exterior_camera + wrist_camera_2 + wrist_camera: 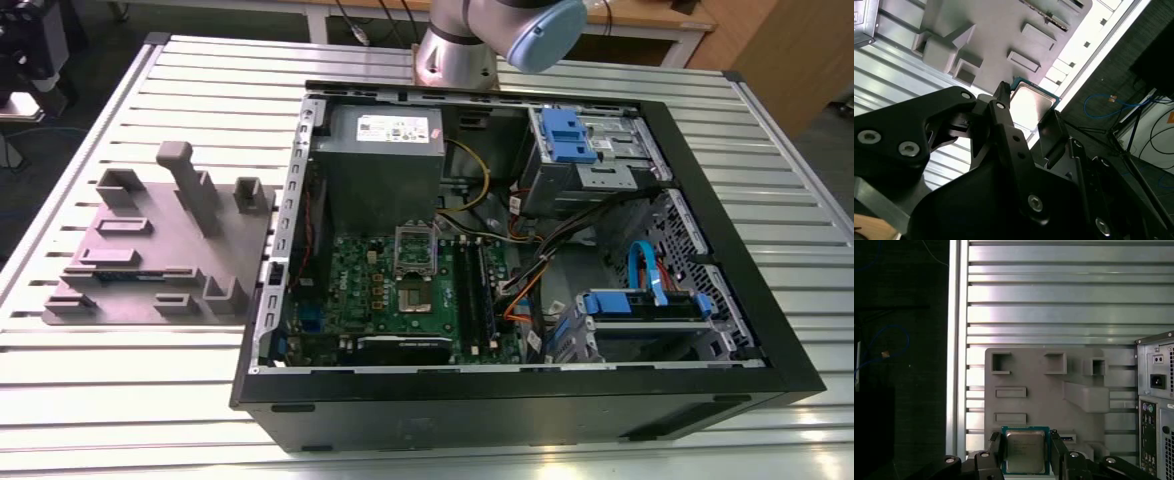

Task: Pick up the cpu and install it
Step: 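Pick up the cpu and move it towards the insertion slot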

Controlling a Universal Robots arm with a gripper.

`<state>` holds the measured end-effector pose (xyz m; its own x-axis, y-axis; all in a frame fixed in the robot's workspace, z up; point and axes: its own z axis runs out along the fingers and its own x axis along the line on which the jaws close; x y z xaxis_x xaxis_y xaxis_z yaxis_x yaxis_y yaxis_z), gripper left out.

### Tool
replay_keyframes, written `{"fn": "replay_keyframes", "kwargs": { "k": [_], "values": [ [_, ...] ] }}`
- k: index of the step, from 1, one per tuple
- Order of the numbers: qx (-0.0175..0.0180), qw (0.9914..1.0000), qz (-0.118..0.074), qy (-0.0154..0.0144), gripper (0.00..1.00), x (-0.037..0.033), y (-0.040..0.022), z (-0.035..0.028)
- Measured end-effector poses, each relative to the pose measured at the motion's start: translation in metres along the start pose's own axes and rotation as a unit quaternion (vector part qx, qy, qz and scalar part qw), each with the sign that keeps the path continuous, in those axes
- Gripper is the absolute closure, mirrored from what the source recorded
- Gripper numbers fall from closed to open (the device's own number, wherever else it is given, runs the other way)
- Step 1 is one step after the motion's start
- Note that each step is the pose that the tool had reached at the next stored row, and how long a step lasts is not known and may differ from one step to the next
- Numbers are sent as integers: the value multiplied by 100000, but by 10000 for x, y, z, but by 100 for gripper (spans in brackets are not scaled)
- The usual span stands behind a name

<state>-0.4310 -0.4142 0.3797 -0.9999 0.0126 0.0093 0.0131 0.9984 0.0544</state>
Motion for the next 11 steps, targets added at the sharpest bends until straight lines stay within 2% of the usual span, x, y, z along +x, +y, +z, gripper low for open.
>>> {"fn": "replay_keyframes", "kwargs": {
  "k": [11],
  "values": [
    [2, 100000, 2, 3, 53, -44, 1, -1]
  ]
}}
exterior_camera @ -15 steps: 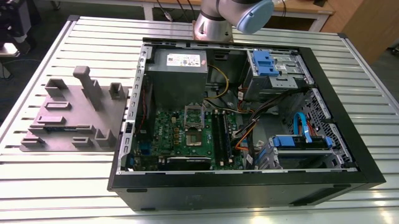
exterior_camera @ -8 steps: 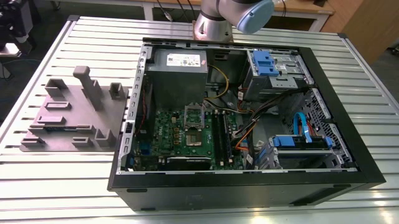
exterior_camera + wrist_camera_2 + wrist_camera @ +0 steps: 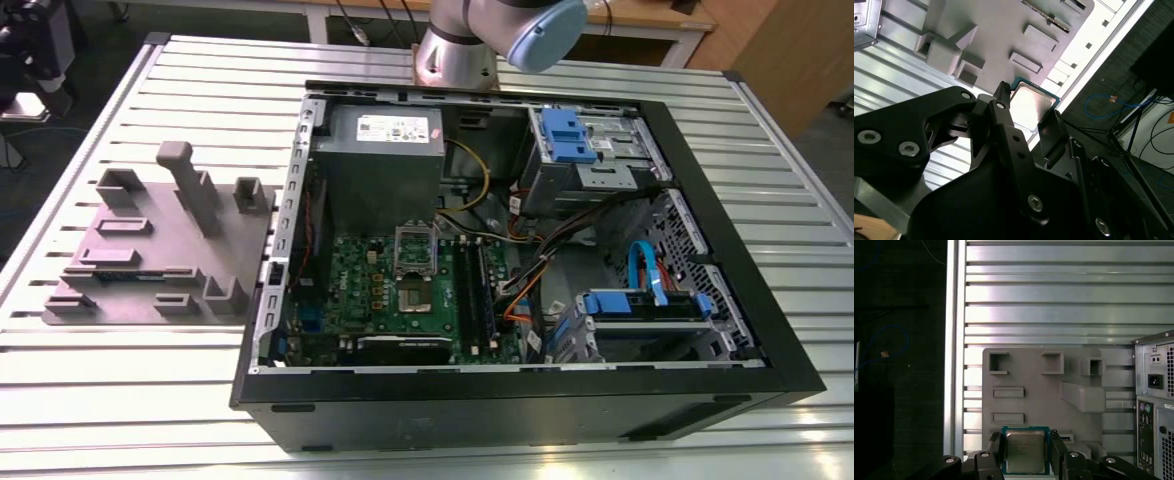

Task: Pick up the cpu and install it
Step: 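Pick up the cpu and move it towards the insertion slot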

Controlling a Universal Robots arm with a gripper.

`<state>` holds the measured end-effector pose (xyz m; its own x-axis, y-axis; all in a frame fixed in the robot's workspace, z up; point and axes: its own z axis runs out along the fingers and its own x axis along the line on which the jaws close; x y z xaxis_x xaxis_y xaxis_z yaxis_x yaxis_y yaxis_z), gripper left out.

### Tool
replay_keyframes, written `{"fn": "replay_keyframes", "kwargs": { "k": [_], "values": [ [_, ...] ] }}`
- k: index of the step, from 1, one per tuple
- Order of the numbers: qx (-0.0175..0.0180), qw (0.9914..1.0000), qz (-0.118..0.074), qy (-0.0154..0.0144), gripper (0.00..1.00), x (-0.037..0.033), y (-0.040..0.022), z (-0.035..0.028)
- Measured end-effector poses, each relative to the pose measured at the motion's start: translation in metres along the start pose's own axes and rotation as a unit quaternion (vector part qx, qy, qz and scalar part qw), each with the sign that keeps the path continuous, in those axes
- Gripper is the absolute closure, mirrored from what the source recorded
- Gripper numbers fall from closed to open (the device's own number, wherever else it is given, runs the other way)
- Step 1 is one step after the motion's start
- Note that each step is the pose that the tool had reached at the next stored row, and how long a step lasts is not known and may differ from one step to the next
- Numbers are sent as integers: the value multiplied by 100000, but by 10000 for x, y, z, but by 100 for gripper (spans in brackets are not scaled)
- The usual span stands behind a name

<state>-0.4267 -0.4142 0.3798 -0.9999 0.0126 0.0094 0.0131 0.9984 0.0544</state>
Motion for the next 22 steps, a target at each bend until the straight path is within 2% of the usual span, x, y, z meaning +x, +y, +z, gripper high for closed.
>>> {"fn": "replay_keyframes", "kwargs": {
  "k": [22],
  "values": [
    [0, 100000, 1, 0, 53, -67, 1, -1]
  ]
}}
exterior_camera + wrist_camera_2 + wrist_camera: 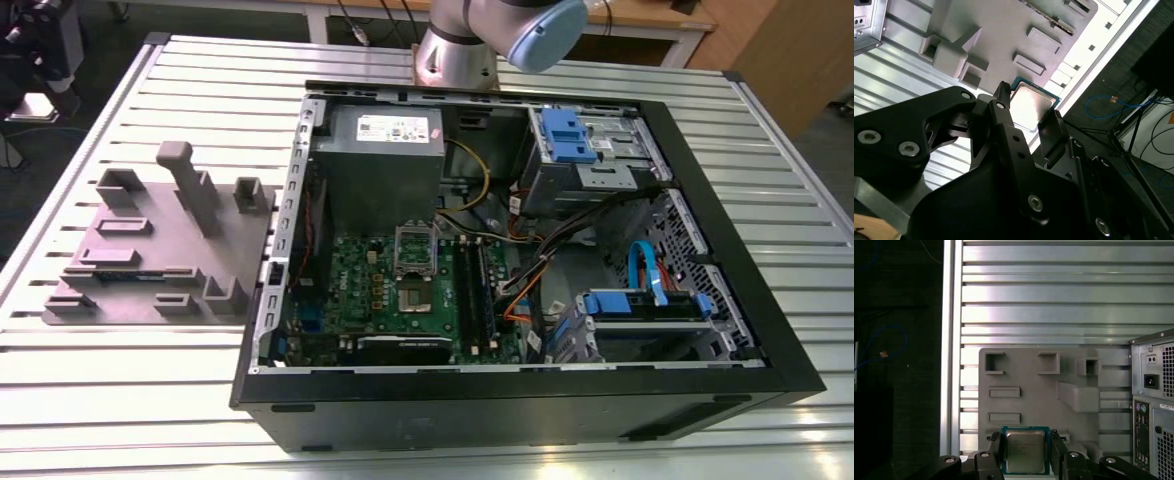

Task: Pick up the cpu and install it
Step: 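Pick up the cpu and move it towards the insertion slot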

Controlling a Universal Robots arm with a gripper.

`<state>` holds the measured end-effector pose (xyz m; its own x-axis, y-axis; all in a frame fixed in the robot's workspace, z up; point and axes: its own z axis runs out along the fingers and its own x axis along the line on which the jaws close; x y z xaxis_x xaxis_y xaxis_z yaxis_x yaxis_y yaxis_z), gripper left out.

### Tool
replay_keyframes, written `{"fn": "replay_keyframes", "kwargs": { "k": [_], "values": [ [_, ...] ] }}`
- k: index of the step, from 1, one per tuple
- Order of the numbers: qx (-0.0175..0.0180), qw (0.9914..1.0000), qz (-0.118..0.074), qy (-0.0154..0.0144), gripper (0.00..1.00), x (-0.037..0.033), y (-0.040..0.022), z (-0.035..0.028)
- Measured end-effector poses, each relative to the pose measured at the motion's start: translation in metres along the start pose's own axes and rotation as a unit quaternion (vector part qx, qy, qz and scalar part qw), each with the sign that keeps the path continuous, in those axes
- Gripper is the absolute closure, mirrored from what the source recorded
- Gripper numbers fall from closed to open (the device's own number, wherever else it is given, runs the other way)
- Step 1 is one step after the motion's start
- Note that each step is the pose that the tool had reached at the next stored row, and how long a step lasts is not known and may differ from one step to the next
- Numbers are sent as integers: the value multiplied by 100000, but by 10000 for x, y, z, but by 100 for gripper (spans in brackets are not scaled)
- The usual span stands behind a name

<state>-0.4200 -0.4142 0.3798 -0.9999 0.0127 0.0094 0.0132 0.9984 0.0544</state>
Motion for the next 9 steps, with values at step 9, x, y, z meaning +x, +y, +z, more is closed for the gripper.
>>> {"fn": "replay_keyframes", "kwargs": {
  "k": [9],
  "values": [
    [0, 100000, 0, 1, 53, -22, 0, 0]
  ]
}}
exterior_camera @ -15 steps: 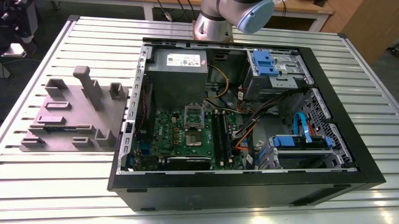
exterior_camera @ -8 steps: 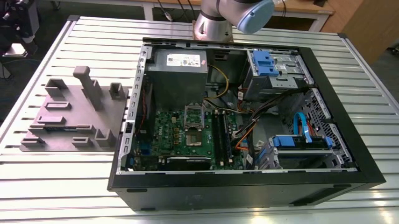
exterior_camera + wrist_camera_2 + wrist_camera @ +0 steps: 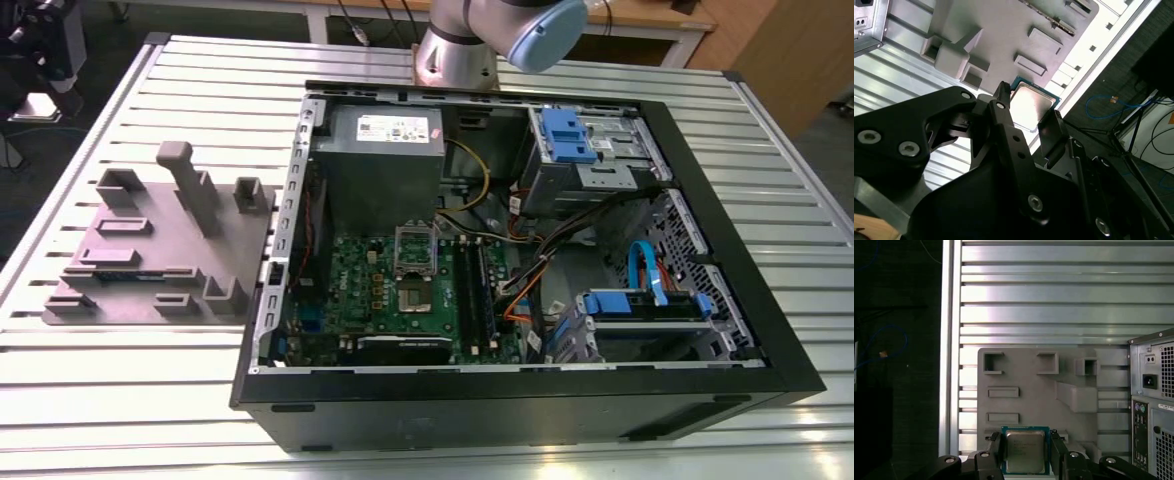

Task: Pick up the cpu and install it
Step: 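Pick up the cpu and move it towards the insertion slot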

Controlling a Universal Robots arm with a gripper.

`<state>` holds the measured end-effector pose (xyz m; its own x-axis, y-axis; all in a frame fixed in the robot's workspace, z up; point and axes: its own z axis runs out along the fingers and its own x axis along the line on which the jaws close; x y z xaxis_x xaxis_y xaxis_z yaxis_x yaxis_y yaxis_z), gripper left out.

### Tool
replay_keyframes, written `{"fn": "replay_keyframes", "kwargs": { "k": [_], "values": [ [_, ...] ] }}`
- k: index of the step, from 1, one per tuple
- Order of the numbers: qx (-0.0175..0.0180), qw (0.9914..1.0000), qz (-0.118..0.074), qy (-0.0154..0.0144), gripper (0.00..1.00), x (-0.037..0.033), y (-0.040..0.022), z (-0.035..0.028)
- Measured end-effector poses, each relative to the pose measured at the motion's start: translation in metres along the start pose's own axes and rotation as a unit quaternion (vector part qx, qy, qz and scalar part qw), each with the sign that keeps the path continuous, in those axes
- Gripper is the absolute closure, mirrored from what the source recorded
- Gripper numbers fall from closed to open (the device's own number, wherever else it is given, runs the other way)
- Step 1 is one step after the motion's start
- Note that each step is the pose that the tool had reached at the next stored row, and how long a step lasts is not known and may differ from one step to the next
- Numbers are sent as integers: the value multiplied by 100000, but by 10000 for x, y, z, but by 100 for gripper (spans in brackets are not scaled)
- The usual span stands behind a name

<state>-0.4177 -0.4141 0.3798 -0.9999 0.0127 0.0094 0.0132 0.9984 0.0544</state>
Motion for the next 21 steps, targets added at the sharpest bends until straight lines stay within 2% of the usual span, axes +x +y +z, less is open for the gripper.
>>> {"fn": "replay_keyframes", "kwargs": {
  "k": [10, 12, 21],
  "values": [
    [4, 100000, 1, 2, 53, -21, 0, 0],
    [0, 100000, -3, 0, 53, -58, 1, 0],
    [1, 100000, -1, 0, 53, -82, 1, -1]
  ]
}}
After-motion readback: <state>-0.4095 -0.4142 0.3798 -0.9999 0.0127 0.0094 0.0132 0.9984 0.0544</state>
